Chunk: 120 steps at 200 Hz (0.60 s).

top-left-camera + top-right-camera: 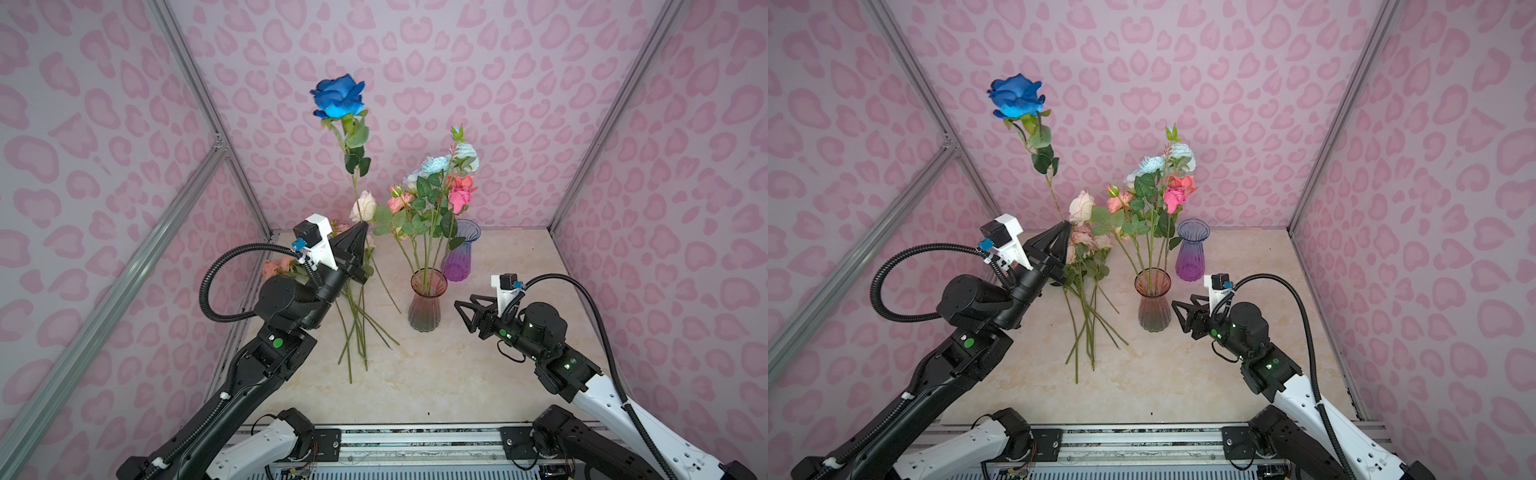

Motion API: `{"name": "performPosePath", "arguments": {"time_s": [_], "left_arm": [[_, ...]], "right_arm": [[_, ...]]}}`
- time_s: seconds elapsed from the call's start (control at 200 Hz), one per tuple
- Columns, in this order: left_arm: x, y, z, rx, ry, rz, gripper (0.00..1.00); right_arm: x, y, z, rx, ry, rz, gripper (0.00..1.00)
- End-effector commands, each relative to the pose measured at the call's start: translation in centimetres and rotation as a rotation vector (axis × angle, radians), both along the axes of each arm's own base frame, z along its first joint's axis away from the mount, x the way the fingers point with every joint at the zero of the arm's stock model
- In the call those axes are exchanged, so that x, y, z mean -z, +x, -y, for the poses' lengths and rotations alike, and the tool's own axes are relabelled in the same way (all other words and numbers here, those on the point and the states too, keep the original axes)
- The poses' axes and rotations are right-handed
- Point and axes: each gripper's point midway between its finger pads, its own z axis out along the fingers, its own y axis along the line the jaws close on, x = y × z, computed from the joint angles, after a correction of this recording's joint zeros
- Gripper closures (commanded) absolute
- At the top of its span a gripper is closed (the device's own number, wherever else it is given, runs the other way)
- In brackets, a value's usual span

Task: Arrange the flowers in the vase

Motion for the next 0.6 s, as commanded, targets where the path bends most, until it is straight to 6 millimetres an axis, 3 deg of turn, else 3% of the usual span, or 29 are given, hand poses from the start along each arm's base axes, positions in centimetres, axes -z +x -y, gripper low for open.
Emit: {"name": "performPosePath", "arguments": {"time_s": [0.0, 0.145, 0.315, 0.45, 0.595], "left_arm": [[-4.5, -1.3, 1.8, 0.004, -0.009, 0.208, 0.97], [-4.4, 0.8, 6.0, 0.004, 0.045, 0.256, 0.97], [-1.2, 3.5, 9.7, -0.003, 0.106, 0.233, 0.97], [1.4, 5.4, 10.9, -0.034, 0.130, 0.198, 0.97], [4.1, 5.8, 12.0, -0.027, 0.173, 0.160, 0.97]], "right_arm": [[-0.3, -0.1, 0.1, -0.002, -0.009, 0.014, 0.32], [-0.2, -0.5, 0.3, -0.003, -0.005, 0.016, 0.33], [0.3, -0.8, 0.9, 0.013, -0.015, 0.021, 0.32], [1.0, -0.8, 1.0, 0.015, -0.019, 0.008, 0.32], [1.2, -0.8, 1.2, 0.022, -0.014, 0.008, 0.32]]}}
